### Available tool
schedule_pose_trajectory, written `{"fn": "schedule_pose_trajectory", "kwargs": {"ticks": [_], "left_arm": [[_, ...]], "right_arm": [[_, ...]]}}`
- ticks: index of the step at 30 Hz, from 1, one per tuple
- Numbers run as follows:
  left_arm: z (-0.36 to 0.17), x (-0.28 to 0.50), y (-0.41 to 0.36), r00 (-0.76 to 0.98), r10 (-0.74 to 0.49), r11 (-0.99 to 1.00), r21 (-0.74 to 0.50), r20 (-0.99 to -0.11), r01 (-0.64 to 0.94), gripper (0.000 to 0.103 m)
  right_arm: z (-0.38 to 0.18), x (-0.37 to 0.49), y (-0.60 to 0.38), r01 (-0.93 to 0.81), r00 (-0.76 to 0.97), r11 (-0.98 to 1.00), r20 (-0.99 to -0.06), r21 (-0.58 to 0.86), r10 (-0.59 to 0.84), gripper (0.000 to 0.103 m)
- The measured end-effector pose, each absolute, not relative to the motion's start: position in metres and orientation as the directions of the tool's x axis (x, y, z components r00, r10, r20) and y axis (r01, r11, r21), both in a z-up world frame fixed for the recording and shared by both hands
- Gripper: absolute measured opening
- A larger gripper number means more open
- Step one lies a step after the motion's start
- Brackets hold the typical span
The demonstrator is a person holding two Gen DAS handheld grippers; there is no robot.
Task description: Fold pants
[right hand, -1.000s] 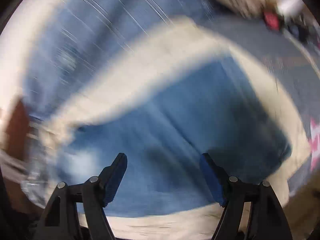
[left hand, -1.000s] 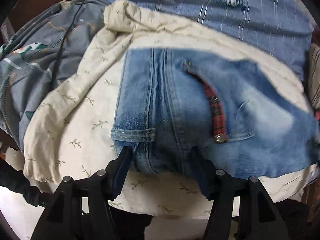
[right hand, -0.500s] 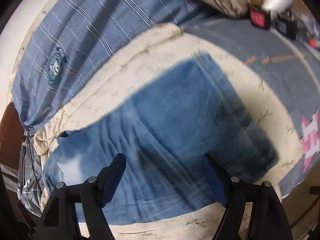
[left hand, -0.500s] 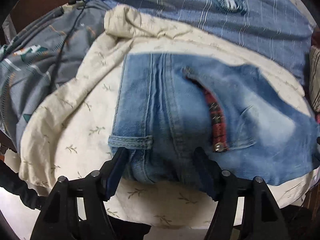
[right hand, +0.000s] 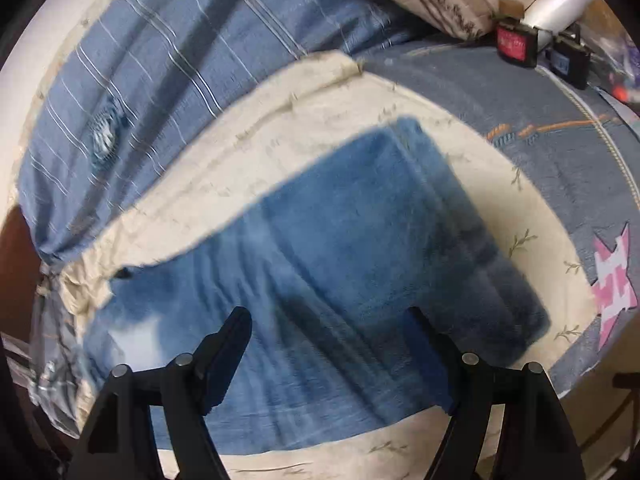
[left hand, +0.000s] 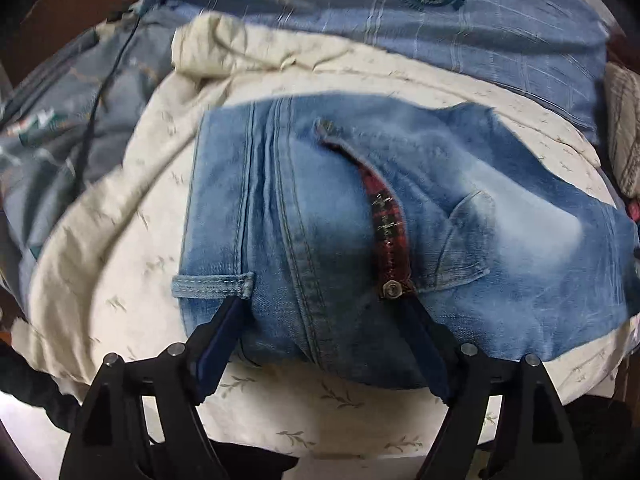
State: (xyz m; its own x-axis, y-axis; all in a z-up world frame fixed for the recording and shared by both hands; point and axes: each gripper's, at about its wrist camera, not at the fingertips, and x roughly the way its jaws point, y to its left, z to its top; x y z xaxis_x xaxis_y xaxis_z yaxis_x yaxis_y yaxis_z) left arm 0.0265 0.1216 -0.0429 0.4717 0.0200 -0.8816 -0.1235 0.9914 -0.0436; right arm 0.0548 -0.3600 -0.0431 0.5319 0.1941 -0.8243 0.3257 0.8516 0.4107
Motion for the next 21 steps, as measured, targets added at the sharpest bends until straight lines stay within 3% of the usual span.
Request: {"fn": "schedule_pose_trajectory", "kwargs": {"ticks": [5, 9, 12, 15, 16, 21], "left_arm": [[0.003, 0.016, 0.135, 0.617, -0.01, 0.98, -0.131, -0.787, -0.151, 0.082], [0.016, 0.016, 0.129, 0.677, -0.011, 0.98, -0.142, -0.736, -0.139, 0.082], [-0.007, 0.033, 0.123, 0.635, 0.013, 0.988, -0.089, -0.773, -0.128, 0.084], [-0.056, 0.054, 0.119, 0.497, 0.055, 0.99, -0.016, -0.866, -0.138, 0.088], [-0.056, 0.051, 0.123, 0.543, 0.051, 0.987, -0.041, -0.838, -0.155, 0.09], [-0.037, 0.039, 0.125, 0.578, 0.023, 0.984, -0.083, -0.815, -0.156, 0.09]], "right_arm": [[0.005, 0.06, -0.334, 0.193, 0.617, 0.887, -0.755, 0.419, 0.222, 0.08], [0.012, 0.078, -0.306, 0.078, 0.648, 0.908, -0.713, 0.412, 0.268, 0.08], [-0.013, 0.094, -0.304, 0.1, 0.603, 0.891, -0.739, 0.443, 0.299, 0.08], [-0.06, 0.112, -0.315, 0.194, 0.496, 0.926, -0.847, 0.323, 0.192, 0.08], [-0.07, 0.116, -0.319, 0.204, 0.483, 0.924, -0.854, 0.322, 0.191, 0.08], [-0.037, 0.105, -0.314, 0.137, 0.582, 0.926, -0.785, 0.352, 0.212, 0.08]]}}
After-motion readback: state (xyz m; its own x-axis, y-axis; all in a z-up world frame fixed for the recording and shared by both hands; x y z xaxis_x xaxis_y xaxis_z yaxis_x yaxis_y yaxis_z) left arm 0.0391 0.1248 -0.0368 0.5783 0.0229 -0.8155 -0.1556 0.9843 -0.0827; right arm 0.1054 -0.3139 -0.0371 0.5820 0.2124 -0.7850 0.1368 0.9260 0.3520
